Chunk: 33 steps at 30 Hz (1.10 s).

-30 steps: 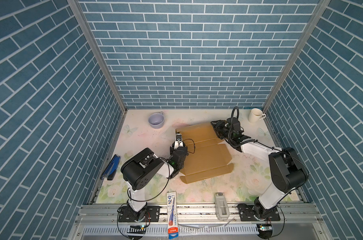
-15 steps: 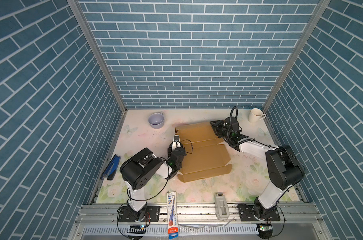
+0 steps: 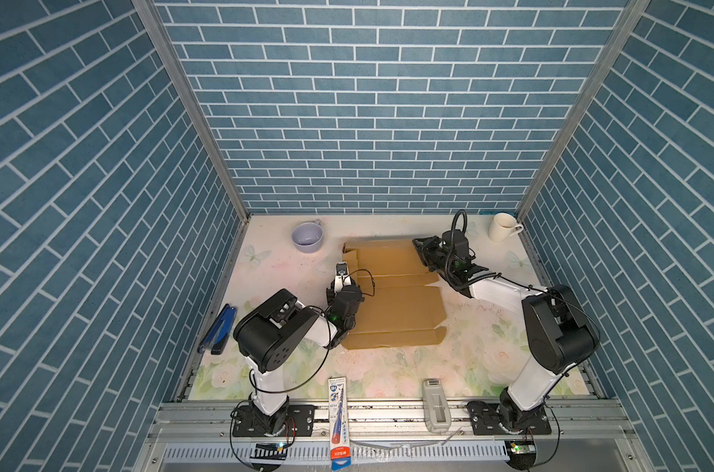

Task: Assemble paper box
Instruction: Press the bottom flaps of the flat cardboard box at the center of the table.

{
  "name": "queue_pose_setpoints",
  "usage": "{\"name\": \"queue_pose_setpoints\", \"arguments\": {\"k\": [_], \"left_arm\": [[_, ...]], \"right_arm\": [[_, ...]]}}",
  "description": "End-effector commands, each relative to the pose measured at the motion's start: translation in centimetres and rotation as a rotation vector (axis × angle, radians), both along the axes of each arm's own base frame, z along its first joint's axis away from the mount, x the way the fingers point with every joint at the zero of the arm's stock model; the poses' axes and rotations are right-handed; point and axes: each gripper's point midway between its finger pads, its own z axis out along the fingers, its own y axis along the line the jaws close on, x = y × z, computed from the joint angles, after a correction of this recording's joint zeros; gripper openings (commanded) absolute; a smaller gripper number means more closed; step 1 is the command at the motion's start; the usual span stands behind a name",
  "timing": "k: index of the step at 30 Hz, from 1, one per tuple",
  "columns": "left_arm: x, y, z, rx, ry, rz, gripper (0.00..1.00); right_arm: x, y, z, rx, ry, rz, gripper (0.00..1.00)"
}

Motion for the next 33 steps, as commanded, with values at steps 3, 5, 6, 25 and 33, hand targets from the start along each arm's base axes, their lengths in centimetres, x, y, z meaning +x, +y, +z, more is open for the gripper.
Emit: {"name": "queue_pose_setpoints", "arguments": {"k": [3, 5, 6, 25, 33], "left_arm": [[0.2, 0.2, -0.5, -0.004, 0.021, 0.011, 0.30], [0.1, 0.4, -0.3, -0.008, 0.021, 0.016, 0.35], [0.0, 0.6, -0.3, -0.015, 0.019, 0.017, 0.41], [0.4, -1.9, 2.7, 0.071, -0.007, -0.257, 0.59], [1.9, -1.5, 3.8, 0.082, 0.003, -0.278, 0.63]], "right_arm": [[0.3, 0.5, 0.5, 0.021, 0.003, -0.012, 0.28], [0.3, 0.7, 0.4, 0.025, 0.004, -0.007, 0.28], [0.4, 0.7, 0.4, 0.025, 0.006, -0.005, 0.28], [0.5, 1.2, 0.9, 0.041, 0.007, 0.016, 0.28], [0.5, 1.2, 1.3, 0.044, 0.002, 0.017, 0.28]]}}
